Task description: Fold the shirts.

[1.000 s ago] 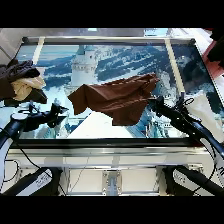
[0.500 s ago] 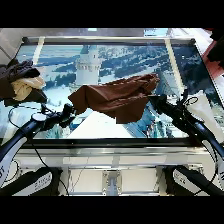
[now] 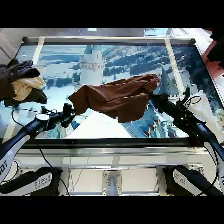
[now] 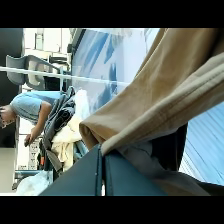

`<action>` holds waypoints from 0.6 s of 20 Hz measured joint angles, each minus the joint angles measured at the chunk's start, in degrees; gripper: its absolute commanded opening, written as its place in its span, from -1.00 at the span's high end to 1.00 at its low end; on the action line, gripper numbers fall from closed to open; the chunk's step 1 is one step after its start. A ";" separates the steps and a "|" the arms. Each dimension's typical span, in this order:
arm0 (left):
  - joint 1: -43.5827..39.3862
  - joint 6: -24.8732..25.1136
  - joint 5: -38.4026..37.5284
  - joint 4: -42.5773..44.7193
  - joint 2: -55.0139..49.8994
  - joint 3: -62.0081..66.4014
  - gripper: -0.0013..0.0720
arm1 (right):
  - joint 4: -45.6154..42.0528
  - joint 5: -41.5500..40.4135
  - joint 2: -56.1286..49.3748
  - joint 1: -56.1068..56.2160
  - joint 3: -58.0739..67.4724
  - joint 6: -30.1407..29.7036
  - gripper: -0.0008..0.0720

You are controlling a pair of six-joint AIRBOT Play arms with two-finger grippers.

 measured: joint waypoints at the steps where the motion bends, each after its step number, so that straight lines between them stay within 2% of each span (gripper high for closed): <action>1: 0.00 0.00 -0.07 -1.18 -0.66 0.02 0.10 | -0.02 0.00 0.02 0.00 0.00 -0.17 0.88; 3: 0.00 1.16 -1.33 -3.32 -2.08 0.07 0.40 | 0.00 0.02 0.07 0.00 0.00 -0.55 0.88; 5: -0.02 3.78 -2.86 -6.56 -3.15 0.02 0.94 | 0.00 0.04 0.11 0.00 0.00 -0.92 0.88; 8: 0.15 11.08 -3.80 -14.36 -3.89 1.18 0.94 | -0.22 0.13 0.48 -0.26 0.22 -1.51 0.89; 10: 1.25 19.96 -5.62 -23.08 -3.85 4.07 0.94 | -1.75 1.36 1.57 -1.46 1.70 -1.95 0.89; 12: 3.69 32.63 -10.40 -34.03 -2.78 9.01 0.94 | -4.90 3.26 4.00 -3.78 4.74 -0.90 0.89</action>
